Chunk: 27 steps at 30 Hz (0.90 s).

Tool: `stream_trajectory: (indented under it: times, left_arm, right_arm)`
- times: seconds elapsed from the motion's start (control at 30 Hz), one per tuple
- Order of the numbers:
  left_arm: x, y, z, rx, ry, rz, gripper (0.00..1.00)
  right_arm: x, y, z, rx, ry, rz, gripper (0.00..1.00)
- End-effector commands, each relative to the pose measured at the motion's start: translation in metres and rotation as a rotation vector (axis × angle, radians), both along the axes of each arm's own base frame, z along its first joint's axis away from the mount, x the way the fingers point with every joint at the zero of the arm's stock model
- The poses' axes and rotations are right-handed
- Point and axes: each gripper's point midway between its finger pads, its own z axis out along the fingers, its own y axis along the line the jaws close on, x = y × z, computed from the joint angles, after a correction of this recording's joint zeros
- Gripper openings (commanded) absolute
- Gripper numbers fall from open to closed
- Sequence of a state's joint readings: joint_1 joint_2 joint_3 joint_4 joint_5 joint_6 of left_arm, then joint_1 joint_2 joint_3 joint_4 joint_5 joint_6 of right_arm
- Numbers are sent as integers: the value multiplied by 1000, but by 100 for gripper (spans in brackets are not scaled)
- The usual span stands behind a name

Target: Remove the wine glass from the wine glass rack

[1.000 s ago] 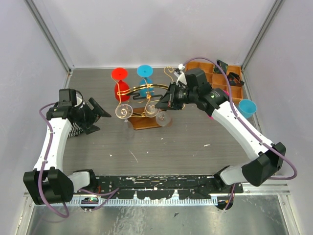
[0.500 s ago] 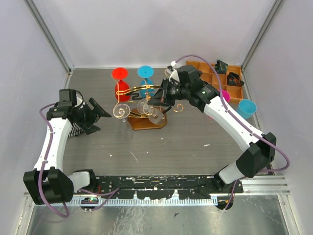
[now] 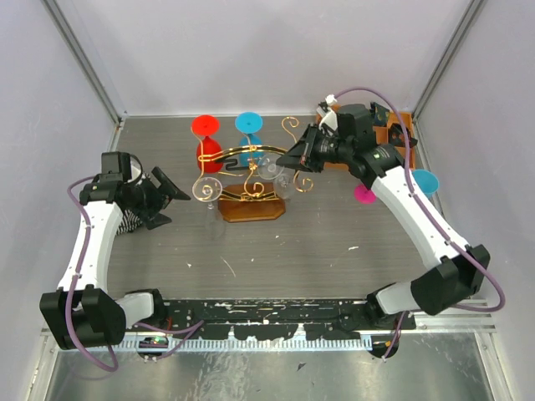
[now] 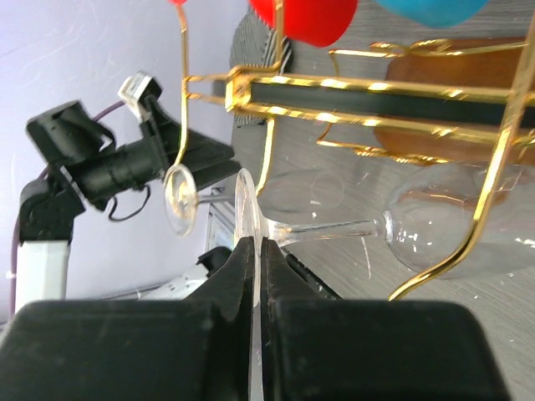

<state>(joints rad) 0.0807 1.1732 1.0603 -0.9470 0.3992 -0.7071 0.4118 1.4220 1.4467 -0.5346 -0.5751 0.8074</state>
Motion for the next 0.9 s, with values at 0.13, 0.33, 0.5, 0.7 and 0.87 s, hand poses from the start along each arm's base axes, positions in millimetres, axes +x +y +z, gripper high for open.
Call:
stream_trajectory:
  times: [0.13,0.33,0.5,0.7,0.87]
  left_arm:
    - [19,2,45,17,-132,-16,93]
    - [33,2,86,17,-234,-19,93]
    - [51,-2,156,-23,-435,9,92]
    - [73,-17,232,-99,-607,-74,93]
    - [98,-39,255,-301,-679,-224,92]
  right_arm:
    - [-36,3,93,137,-213,102,1]
    - [-45,3,150,171,-362,145,1]
    - [-56,15,188,101,-586,254,1]
    - [-69,51,207,-95,-1032,330,1]
    - [-71,74,190,-311,-1312,426,1]
